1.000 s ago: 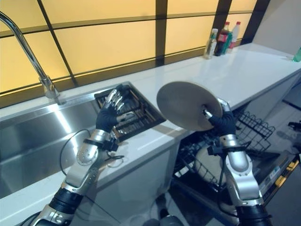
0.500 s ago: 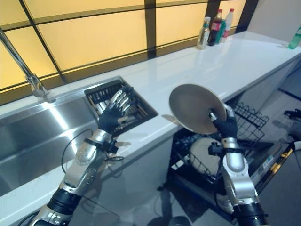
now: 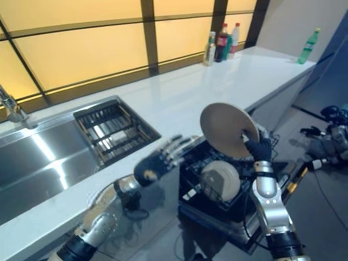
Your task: Pick up plates and place into dishwasher.
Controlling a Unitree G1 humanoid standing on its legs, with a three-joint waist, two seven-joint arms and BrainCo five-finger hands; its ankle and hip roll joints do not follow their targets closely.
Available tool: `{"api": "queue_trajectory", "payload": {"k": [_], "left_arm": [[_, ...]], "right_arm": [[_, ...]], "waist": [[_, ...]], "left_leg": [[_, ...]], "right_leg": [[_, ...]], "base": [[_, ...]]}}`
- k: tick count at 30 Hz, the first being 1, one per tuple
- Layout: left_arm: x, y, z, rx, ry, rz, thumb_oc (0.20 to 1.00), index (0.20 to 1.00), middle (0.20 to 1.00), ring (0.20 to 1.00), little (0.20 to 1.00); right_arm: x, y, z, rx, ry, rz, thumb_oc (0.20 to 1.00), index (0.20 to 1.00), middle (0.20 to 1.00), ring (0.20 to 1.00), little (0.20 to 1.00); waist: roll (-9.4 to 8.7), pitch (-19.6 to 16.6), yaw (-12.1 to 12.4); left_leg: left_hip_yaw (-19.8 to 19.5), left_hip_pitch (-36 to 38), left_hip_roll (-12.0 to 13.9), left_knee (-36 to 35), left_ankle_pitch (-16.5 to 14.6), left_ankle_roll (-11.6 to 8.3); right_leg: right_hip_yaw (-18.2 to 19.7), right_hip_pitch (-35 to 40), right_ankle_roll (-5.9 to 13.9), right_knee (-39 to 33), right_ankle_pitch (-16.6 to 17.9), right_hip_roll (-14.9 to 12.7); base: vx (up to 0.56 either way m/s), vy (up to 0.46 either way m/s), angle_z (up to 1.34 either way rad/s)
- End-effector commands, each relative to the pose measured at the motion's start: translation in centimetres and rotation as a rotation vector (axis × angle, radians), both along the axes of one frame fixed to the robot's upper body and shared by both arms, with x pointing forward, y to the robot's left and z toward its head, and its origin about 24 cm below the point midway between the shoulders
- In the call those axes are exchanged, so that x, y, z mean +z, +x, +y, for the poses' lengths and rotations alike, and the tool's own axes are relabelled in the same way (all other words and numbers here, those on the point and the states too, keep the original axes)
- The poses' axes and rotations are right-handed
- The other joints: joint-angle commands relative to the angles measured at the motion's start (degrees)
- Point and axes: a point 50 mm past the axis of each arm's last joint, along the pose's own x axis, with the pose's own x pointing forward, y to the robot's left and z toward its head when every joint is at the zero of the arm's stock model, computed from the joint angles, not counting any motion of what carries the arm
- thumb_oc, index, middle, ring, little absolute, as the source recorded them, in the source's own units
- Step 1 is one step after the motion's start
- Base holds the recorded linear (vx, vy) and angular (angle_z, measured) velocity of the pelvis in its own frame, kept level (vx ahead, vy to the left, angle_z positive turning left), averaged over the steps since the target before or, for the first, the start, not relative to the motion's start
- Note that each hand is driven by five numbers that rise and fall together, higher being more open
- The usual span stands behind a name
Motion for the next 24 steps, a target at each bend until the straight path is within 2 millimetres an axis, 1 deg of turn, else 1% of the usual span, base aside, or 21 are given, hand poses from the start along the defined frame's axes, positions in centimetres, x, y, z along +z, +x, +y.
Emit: {"api": "queue_trajectory", "payload": {"k": [1, 5, 7, 9, 12, 15, 19, 24], "left_arm": [[-0.3, -0.9, 0.6, -0.051, -0.075, -0.006, 1.0, 1.0, 1.0, 1.0, 1.0], [-1.7, -1.6, 0.3, -0.057, 0.004, 0.008, 1.0, 1.0, 1.0, 1.0, 1.0], [-2.5, -1.6, 0.4, -0.021, 0.065, 0.022, 1.0, 1.0, 1.0, 1.0, 1.0], [-3.9, -1.7, 0.9, 0.033, 0.174, 0.041, 1.0, 1.0, 1.0, 1.0, 1.0], [-6.2, -2.3, 2.5, 0.068, 0.322, 0.087, 1.0, 1.0, 1.0, 1.0, 1.0], [-8.5, -2.7, 4.6, 0.113, 0.491, 0.131, 1.0, 1.0, 1.0, 1.0, 1.0], [-10.0, -3.2, 7.3, 0.154, 0.64, 0.155, 1.0, 1.0, 1.0, 1.0, 1.0], [-10.8, -3.8, 9.8, 0.196, 0.777, 0.164, 1.0, 1.0, 1.0, 1.0, 1.0]], "right_arm": [[3.7, 2.1, 0.0, -0.009, -0.02, -0.153, 0.2, 0.2, 0.2, 0.2, 0.2], [3.2, 2.4, -0.6, -0.05, -0.039, -0.132, 0.2, 0.2, 0.2, 0.2, 0.2], [3.0, 2.4, -0.9, -0.066, -0.057, -0.117, 0.2, 0.2, 0.2, 0.2, 0.2], [2.7, 2.2, -1.3, -0.074, -0.064, -0.096, 0.2, 0.2, 0.2, 0.2, 0.2], [2.4, 1.8, -2.4, -0.105, -0.07, -0.084, 0.2, 0.2, 0.2, 0.2, 0.2], [2.2, 1.5, -4.3, -0.182, -0.08, -0.067, 0.2, 0.2, 0.2, 0.2, 0.2], [1.7, 1.0, -6.5, -0.289, -0.092, -0.038, 0.2, 0.2, 0.2, 0.2, 0.2], [0.8, 0.1, -8.9, -0.443, -0.121, 0.012, 0.2, 0.2, 0.2, 0.2, 0.2]], "waist": [[1.07, 0.6, -0.7], [0.98, 1.2, -0.5], [0.79, 1.3, -0.3], [0.45, 1.6, -0.1], [-0.03, 2.8, 0.7], [-0.51, 4.2, 1.9], [-1.07, 5.4, 3.5], [-1.12, 6.3, 5.2]], "left_leg": [[-0.5, -2.3, -1.4, 2.5, -4.6, 5.0], [0.3, -2.8, -1.1, 4.1, -5.5, 5.06], [0.3, -3.0, -1.0, 4.5, -5.7, 5.08], [0.2, -3.8, -0.7, 5.2, -5.7, 5.09], [-0.2, -5.6, -0.1, 7.4, -6.1, 5.08], [-1.1, -8.1, 0.7, 10.3, -6.3, 4.95], [-2.4, -10.6, 1.9, 12.6, -6.1, 4.5], [-4.4, -12.8, 2.9, 13.9, -5.6, 3.92]], "right_leg": [[-0.3, -1.0, 4.51, 4.4, -3.5, -2.4], [-0.4, -1.9, 4.78, 4.8, -2.4, -3.1], [-0.7, -2.2, 4.93, 4.9, -2.0, -3.3], [-1.0, -2.7, 5.01, 5.1, -1.9, -3.5], [-1.8, -3.9, 4.83, 6.2, -1.9, -3.6], [-2.9, -4.2, 4.45, 6.8, -2.2, -3.4], [-4.1, -4.2, 4.08, 7.2, -2.2, -2.8], [-5.4, -3.8, 3.67, 7.6, -2.6, -2.1]], "base": [[0.07, -0.05, -0.14], [0.07, -0.083, -0.07], [0.08, -0.107, -0.02], [0.06, -0.127, 0.0], [0.03, -0.122, 0.01], [0.02, -0.148, 0.08], [0.04, -0.138, 0.26], [0.05, -0.105, 0.18]]}}
